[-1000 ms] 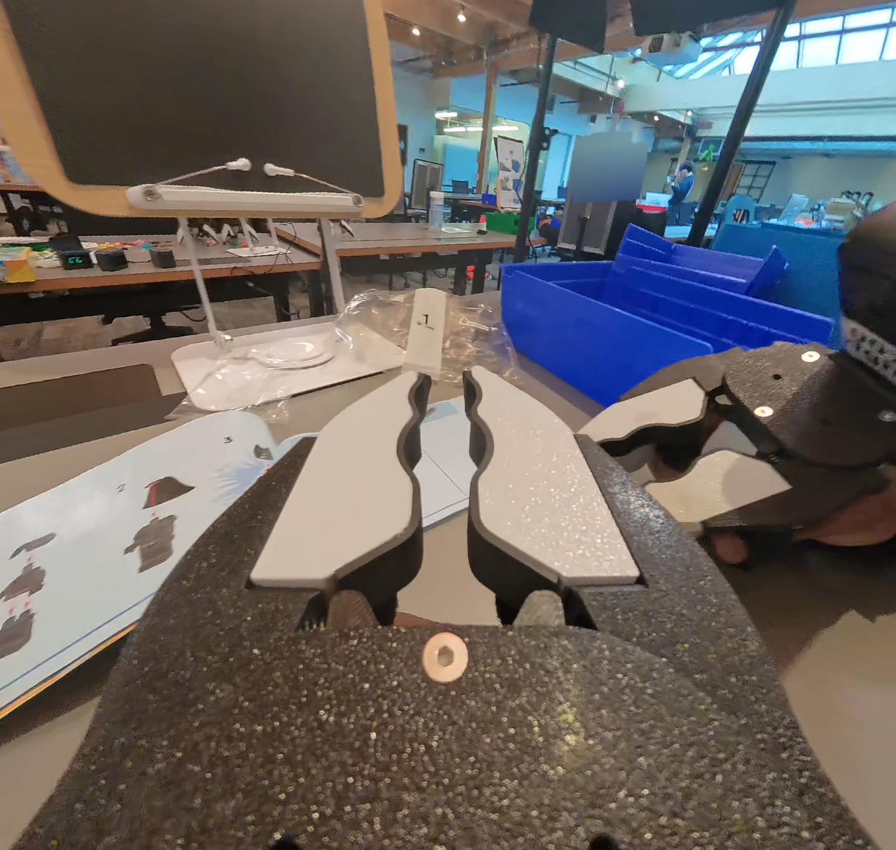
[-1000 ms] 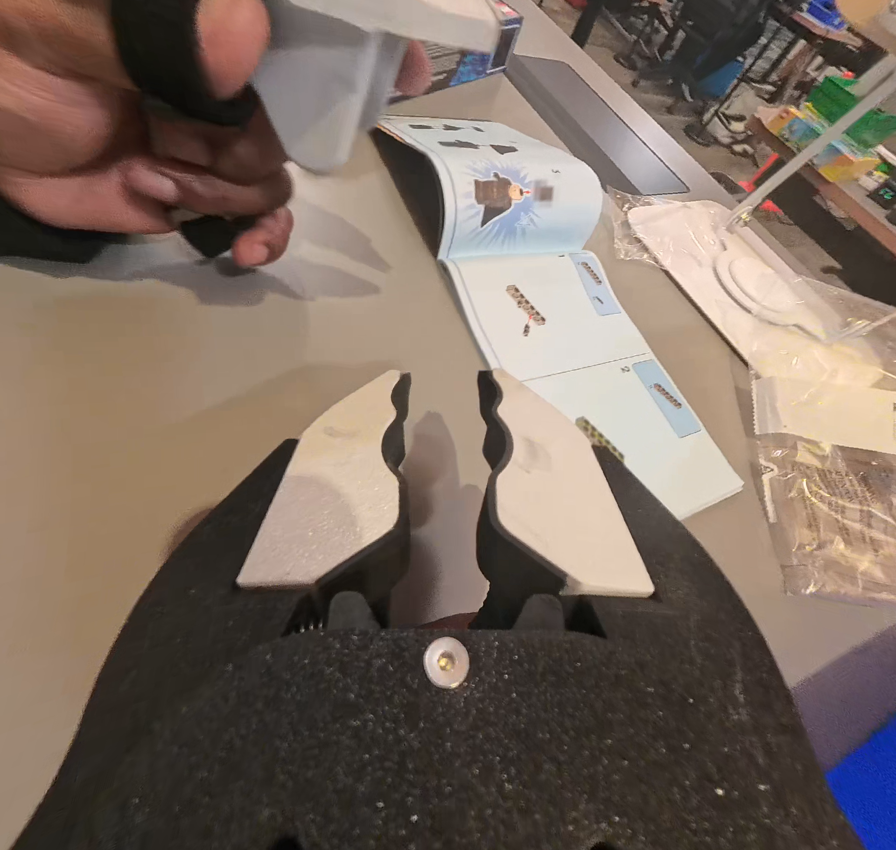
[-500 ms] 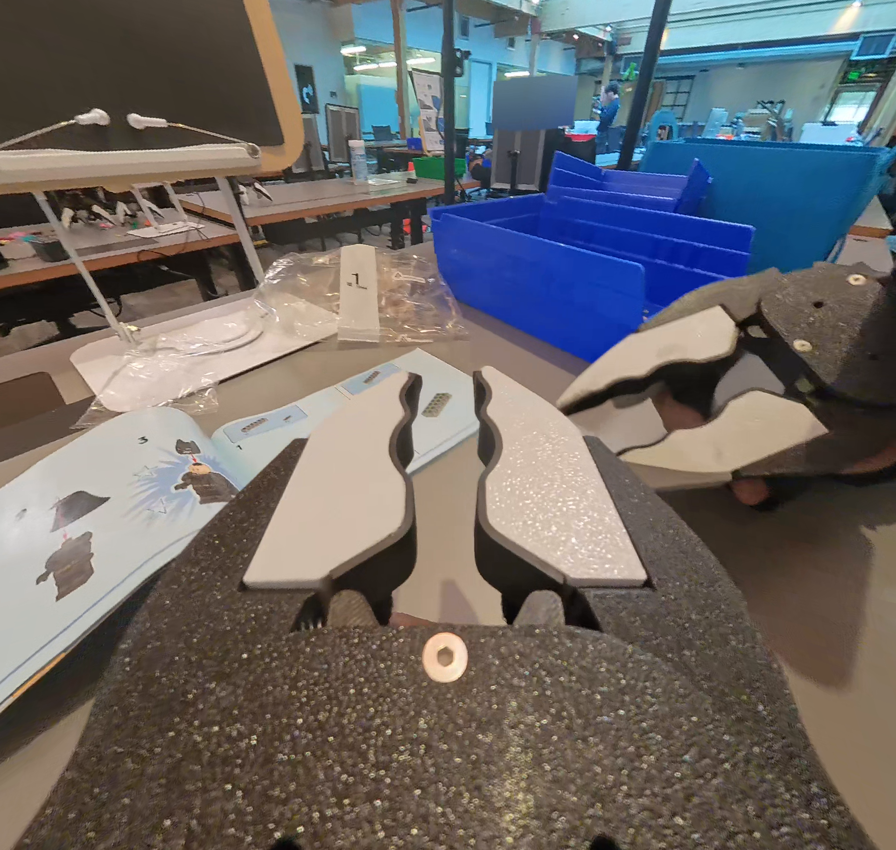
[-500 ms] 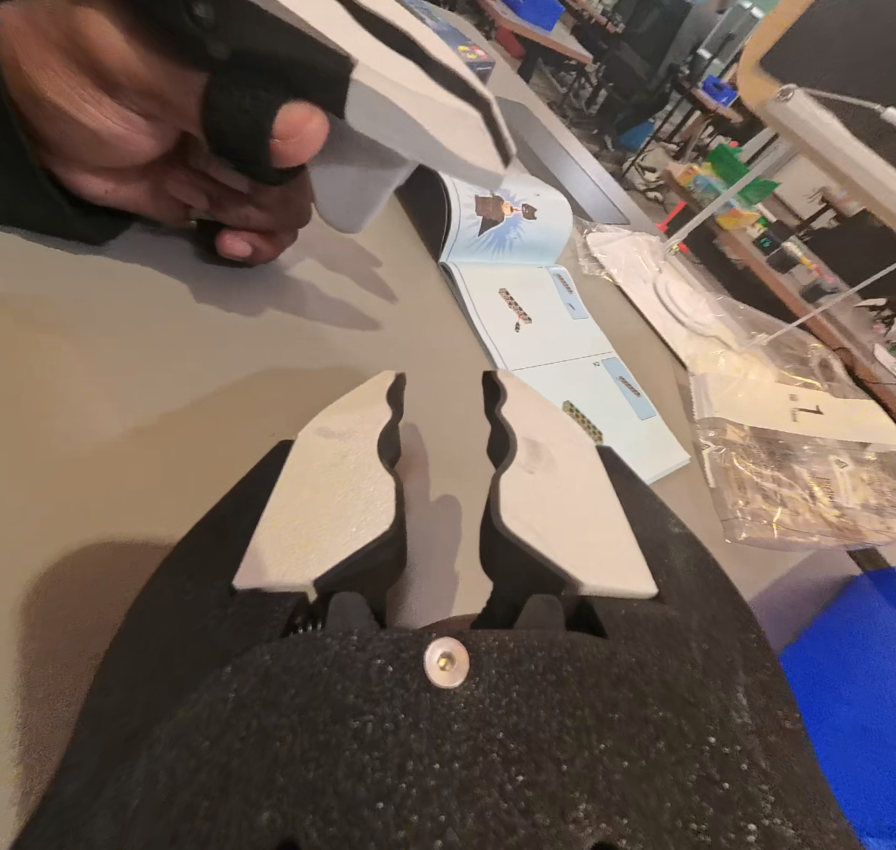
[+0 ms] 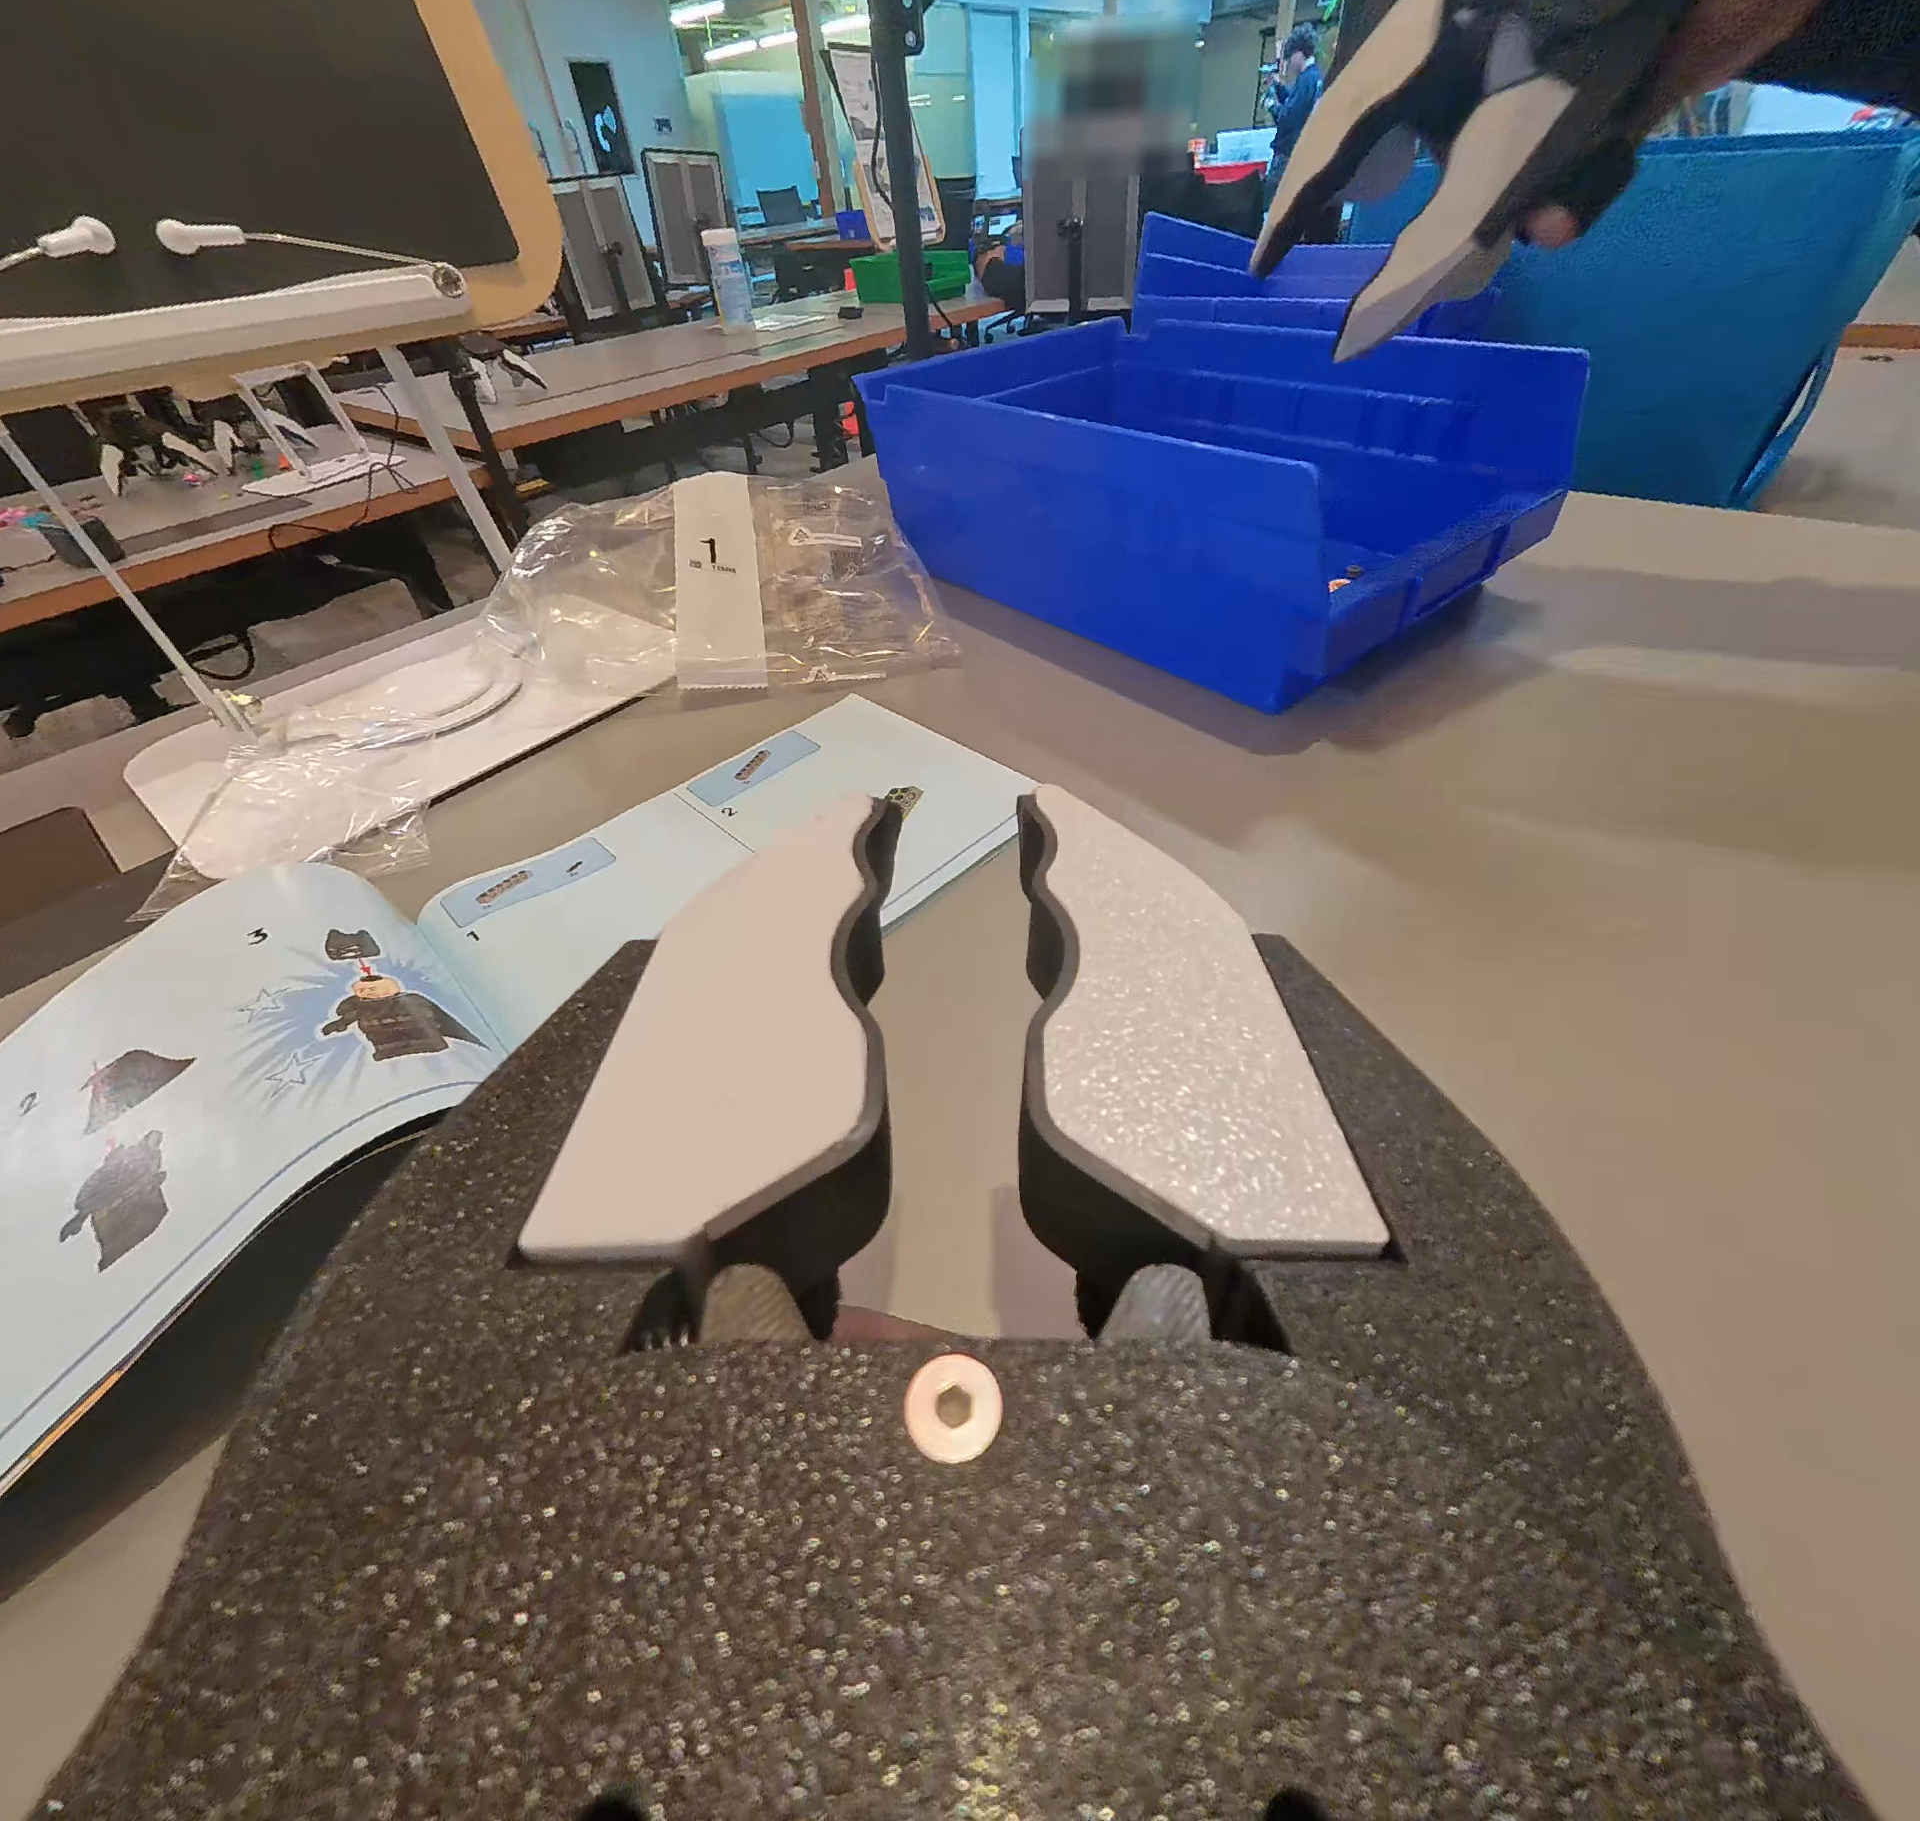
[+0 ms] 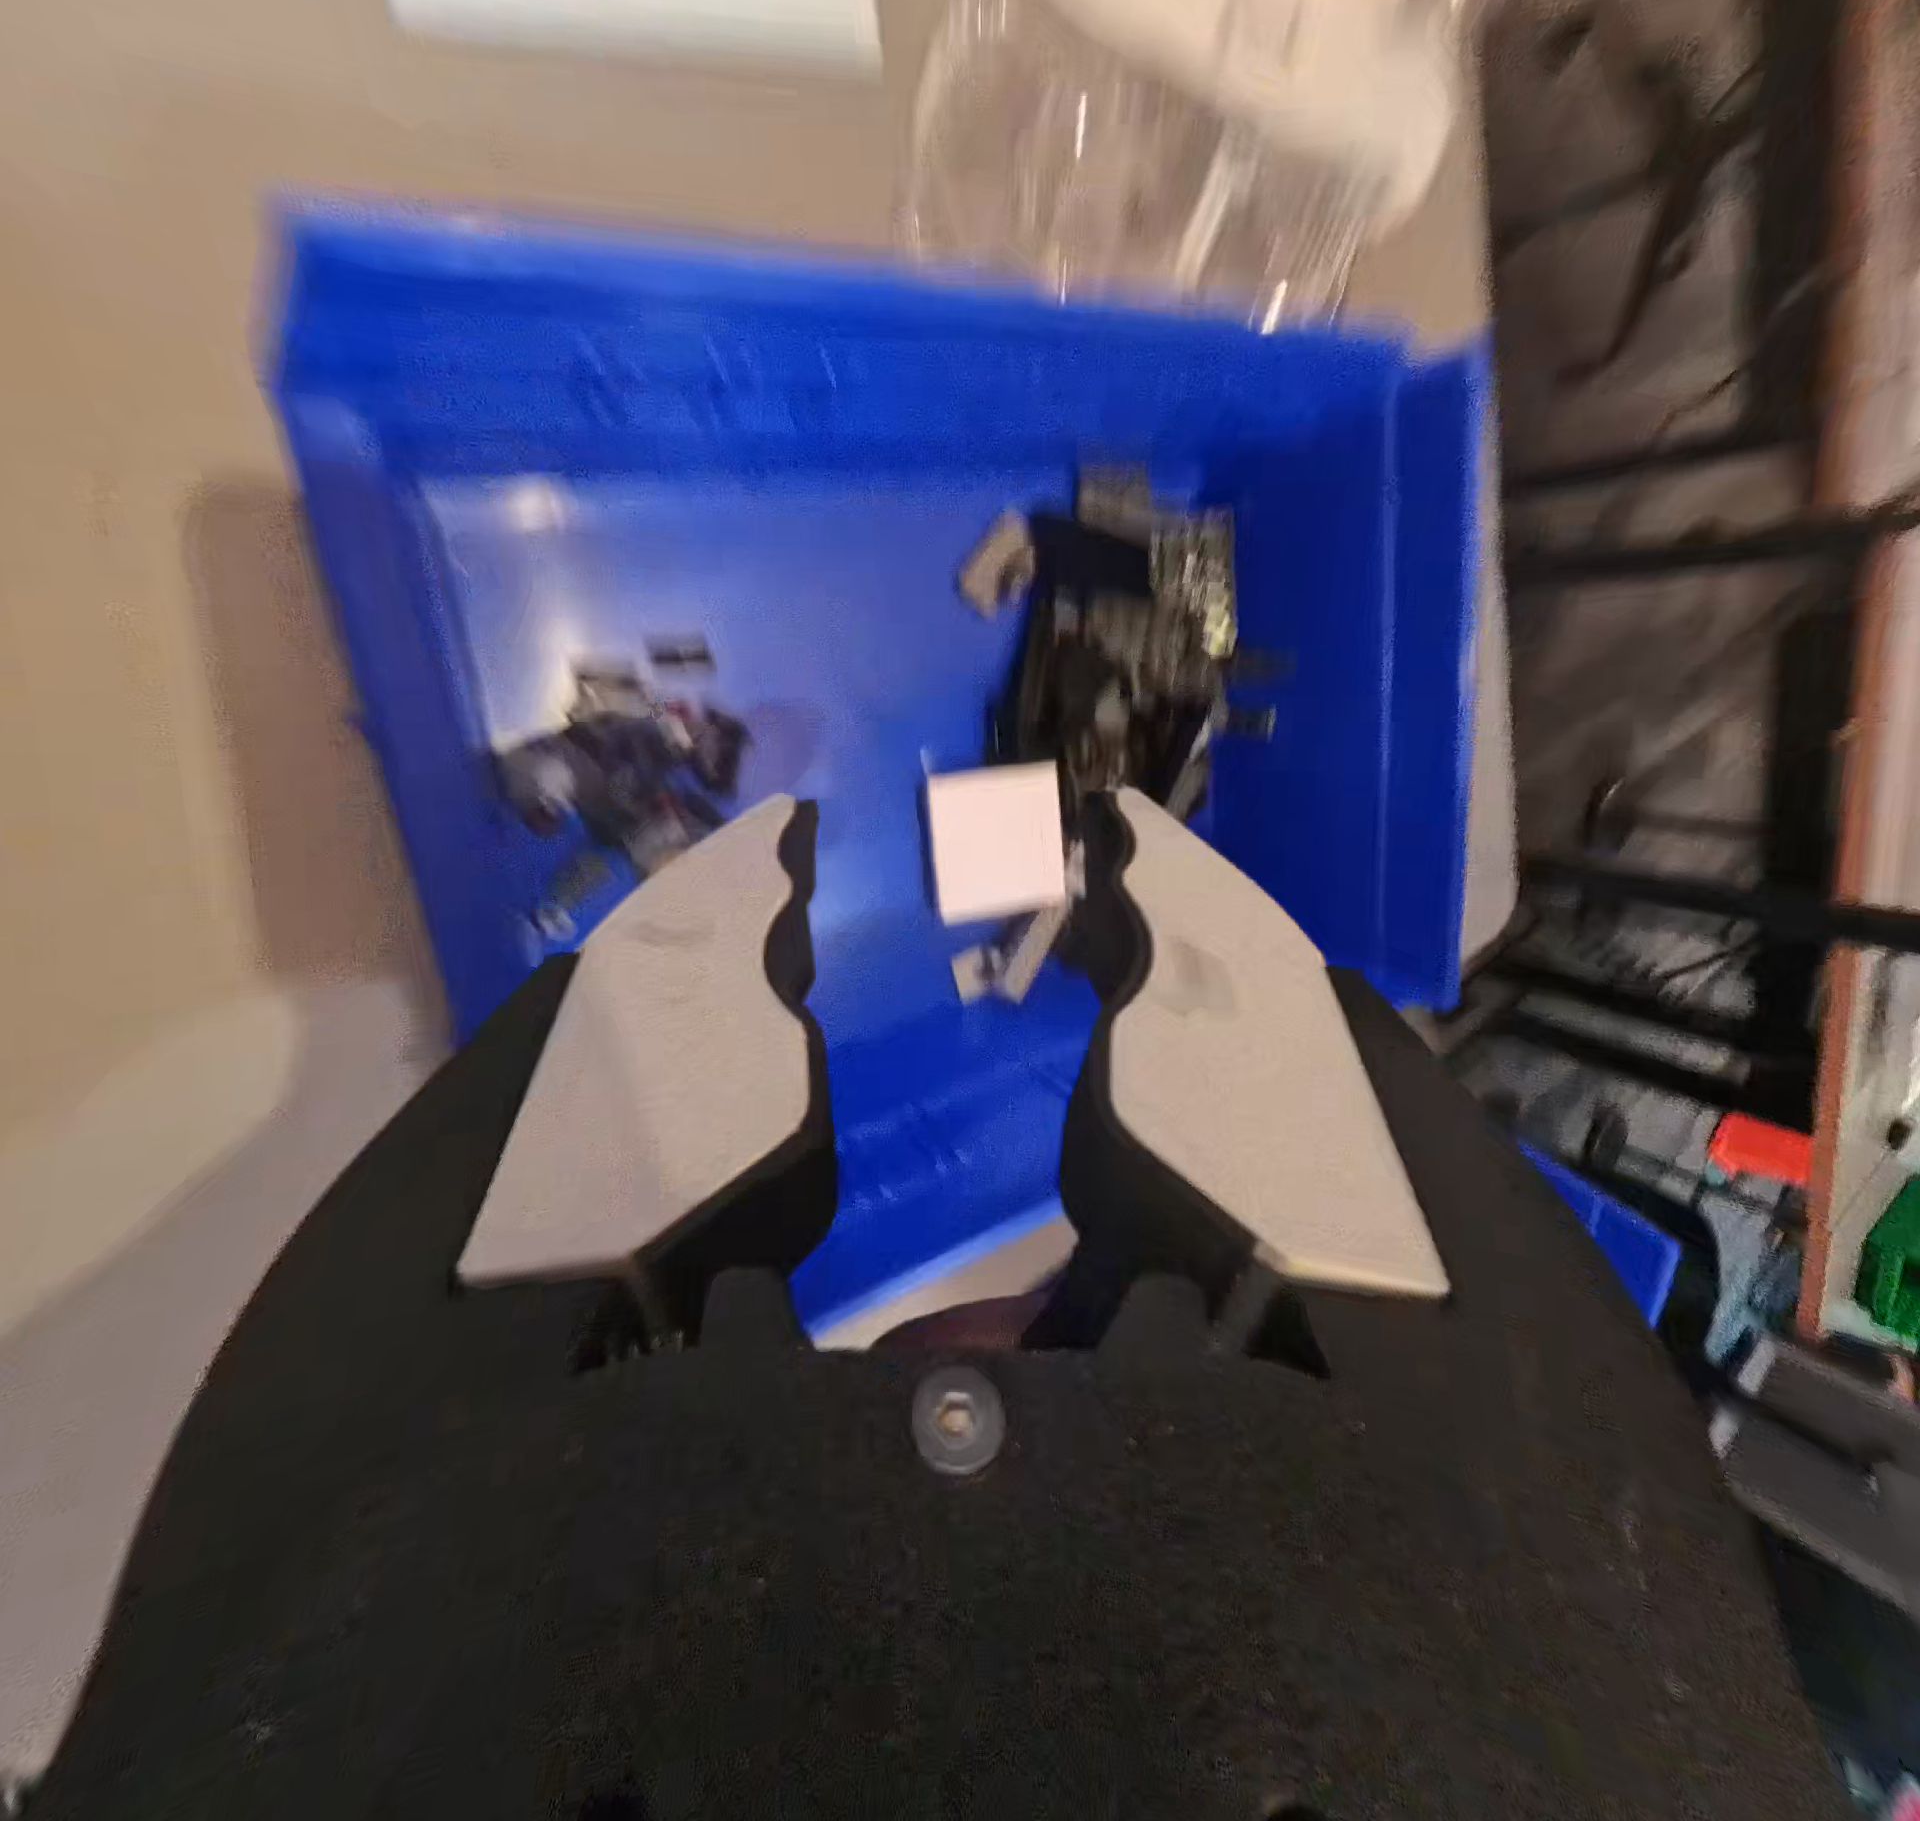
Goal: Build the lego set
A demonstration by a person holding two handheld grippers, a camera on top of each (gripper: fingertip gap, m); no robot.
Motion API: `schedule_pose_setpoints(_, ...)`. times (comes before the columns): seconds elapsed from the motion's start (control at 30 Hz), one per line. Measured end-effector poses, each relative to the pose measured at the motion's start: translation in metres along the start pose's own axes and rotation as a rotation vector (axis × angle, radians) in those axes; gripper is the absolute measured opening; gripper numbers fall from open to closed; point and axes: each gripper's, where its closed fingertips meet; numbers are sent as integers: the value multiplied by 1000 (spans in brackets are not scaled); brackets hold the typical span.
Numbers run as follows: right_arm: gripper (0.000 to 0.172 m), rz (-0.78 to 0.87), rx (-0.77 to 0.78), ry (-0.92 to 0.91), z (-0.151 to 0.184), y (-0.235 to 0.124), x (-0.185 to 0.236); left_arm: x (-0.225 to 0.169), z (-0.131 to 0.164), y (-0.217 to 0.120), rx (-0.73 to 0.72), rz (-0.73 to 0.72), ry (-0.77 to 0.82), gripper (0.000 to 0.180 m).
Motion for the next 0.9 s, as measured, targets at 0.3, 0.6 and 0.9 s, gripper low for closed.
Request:
schedule_pose_setpoints(0.3,67,-299,394,-87,60,97,-7,9,0,1,3,3,-70,23)
schedule_pose_setpoints(0.6,60,-285,494,-157,63,122,-13,10,2,4,18,31,-99,23)
schedule_pose_setpoints(0.9,62,-303,525,-170,60,130,-13,9,2,3,15,33,-94,23)
Point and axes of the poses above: each gripper's, where its closed fingertips meet, y out along the fingers, z out of its underside, x = y × z across the jaws, and after that the axes turned 9 degrees about x, right-handed
